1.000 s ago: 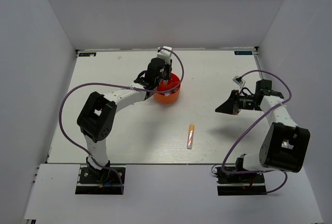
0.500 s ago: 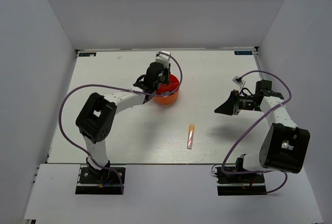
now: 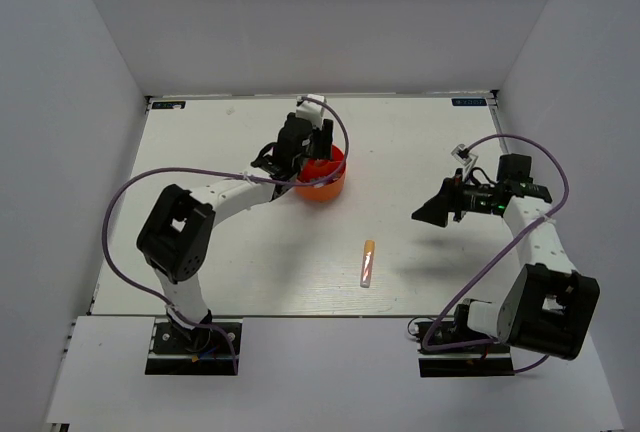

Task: Sort the stationery into containers
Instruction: Place the stationery in the storage box, then pick up the stationery from the center of the board.

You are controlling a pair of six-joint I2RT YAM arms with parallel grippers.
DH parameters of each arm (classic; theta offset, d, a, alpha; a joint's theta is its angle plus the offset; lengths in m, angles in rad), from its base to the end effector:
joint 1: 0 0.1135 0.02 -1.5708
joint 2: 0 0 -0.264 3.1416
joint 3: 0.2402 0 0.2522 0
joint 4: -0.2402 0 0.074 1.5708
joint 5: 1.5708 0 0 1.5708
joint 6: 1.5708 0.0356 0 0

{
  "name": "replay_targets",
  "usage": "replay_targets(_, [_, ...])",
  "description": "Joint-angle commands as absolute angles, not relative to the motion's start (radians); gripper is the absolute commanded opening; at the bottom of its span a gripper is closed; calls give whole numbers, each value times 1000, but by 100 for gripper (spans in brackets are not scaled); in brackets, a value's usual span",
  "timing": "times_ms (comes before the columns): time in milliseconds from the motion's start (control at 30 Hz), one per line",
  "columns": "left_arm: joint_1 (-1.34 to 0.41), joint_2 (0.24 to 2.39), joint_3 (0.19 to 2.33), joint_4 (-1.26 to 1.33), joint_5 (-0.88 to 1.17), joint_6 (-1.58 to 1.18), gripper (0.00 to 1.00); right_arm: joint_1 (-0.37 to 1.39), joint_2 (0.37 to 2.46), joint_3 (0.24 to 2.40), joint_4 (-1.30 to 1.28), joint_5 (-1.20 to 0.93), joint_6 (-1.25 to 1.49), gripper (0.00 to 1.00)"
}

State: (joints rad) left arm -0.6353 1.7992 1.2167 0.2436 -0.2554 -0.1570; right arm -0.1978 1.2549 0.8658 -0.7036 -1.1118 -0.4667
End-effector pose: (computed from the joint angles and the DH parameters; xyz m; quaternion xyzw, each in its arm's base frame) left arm 0.3431 -0.2418 0.2499 0.1203 0.8040 -0.1252 0.5688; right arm 0.2305 -0.0137 0.2473 -0.2344 0.8011 0.4191 0.3574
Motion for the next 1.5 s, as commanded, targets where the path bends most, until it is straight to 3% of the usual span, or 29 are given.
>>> replay_targets(0, [-644,1660,1221,239,-273,-147,70,-195,1200,831,-615,-1069,-411,90])
replay_targets(67, [-650,1626,1207,218,-272,-144,54,-178,1201,833,-617,-1062,-414,89])
replay_targets(100, [-652,1590,1203,198,-273,-152,46,-170,1219,841,-624,-1019,-419,80])
replay_targets(133, [-652,1547,1201,142,-268,-158,37,-144,1230,876,-641,-996,-425,39])
replay_targets(167, [-653,1502,1200,76,-240,-167,23,-115,1248,891,-678,-973,-422,11])
replay_targets(200, [-652,1477,1197,-30,-226,-213,18,-80,1259,897,-684,-912,-414,0])
replay_targets(267, [-644,1398,1204,-148,-158,-259,16,-2,1281,925,-710,-829,-408,0])
replay_targets(400, [-631,1309,1158,-583,-81,-375,44,164,1304,940,-696,-640,-325,0])
replay_targets(467, [-626,1226,1048,-655,-74,-405,59,252,1331,951,-703,-560,-267,0])
replay_targets(500, [-627,1200,979,-679,-72,-408,62,271,1338,957,-712,-546,-250,7])
replay_targets(533, [-624,1146,948,-686,-72,-410,66,311,1359,957,-709,-510,-230,22])
replay_targets(567, [-623,1084,875,-687,-87,-417,70,333,1362,953,-707,-496,-195,51])
replay_targets(667, [-620,920,747,-704,-113,-431,71,402,1358,916,-640,-410,-85,91])
replay_targets(1033, [-614,740,643,-790,-167,-439,73,609,1468,894,-468,-190,222,91])
replay_targets(1100, [-614,717,627,-790,-182,-439,73,629,1488,890,-462,-112,250,83])
replay_targets(1200, [-614,710,626,-793,-201,-434,73,679,1547,923,-491,39,297,61])
replay_targets(1367, [-614,709,617,-790,-207,-429,73,738,1598,953,-520,201,351,47])
replay_targets(1467, [-614,706,618,-788,-204,-425,73,756,1612,937,-517,222,357,47])
